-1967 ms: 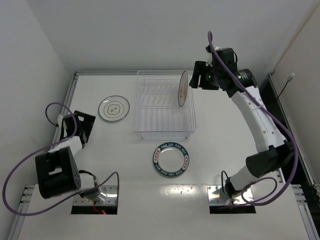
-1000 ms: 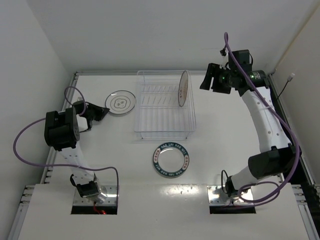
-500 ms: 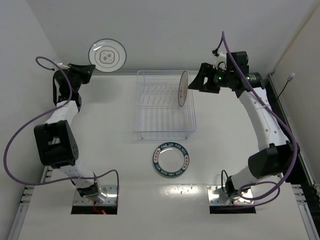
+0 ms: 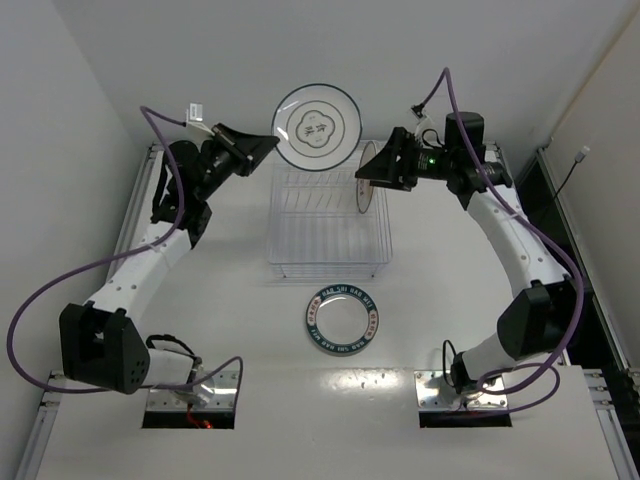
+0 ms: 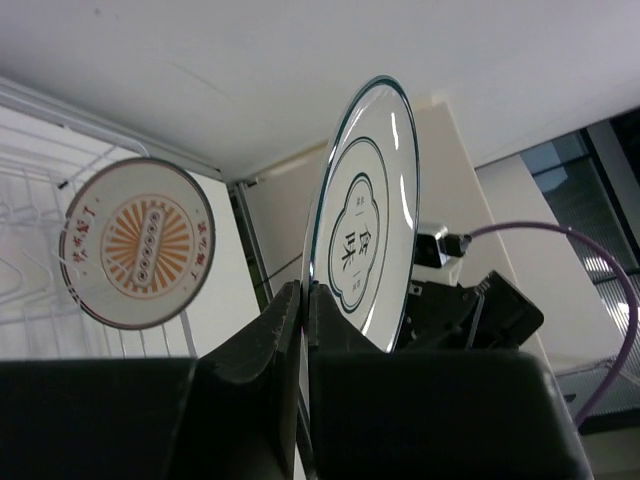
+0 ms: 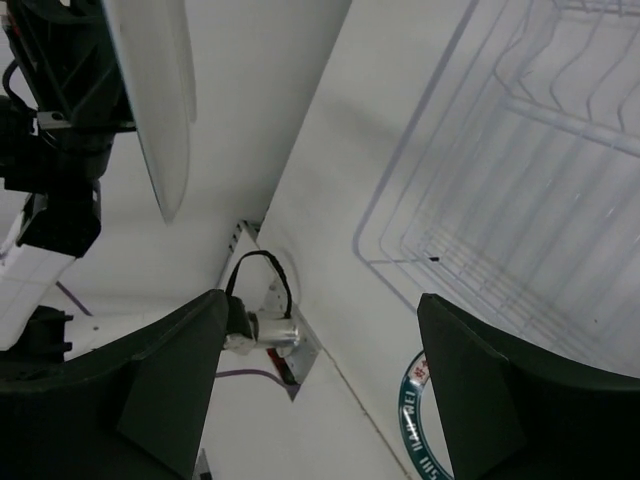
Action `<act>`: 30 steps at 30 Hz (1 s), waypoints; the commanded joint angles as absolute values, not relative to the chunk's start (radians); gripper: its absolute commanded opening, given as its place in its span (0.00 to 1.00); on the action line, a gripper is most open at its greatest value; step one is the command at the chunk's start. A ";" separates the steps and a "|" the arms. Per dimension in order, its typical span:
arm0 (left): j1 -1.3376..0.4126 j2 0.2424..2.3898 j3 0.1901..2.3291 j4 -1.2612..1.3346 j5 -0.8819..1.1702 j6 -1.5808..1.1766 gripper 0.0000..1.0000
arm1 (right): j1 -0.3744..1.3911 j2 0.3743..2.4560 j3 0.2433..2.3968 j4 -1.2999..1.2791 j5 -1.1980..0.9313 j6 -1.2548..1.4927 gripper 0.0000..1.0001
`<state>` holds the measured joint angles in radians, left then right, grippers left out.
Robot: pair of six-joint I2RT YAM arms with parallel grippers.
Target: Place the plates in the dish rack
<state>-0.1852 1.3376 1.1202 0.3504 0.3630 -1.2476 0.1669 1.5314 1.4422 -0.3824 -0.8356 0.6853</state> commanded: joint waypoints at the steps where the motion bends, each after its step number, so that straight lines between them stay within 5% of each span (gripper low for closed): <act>1: -0.225 1.285 1.118 0.350 0.368 -1.272 0.00 | 0.175 1.497 1.452 -0.216 -0.905 0.755 0.74; 20: -0.290 1.186 1.078 0.284 0.385 -1.239 0.00 | 0.184 1.473 1.399 -0.013 -0.904 0.905 0.63; 23: -0.290 1.198 1.078 0.324 0.432 -1.259 0.00 | 0.184 1.445 1.318 0.118 -0.882 1.001 0.42; 27: -0.290 1.226 1.110 0.307 0.489 -1.249 0.00 | 0.184 1.445 1.295 0.127 -0.851 1.032 0.00; 30: -0.281 1.262 1.158 0.206 0.548 -1.209 0.00 | 0.175 1.457 1.339 0.057 -0.799 0.993 0.00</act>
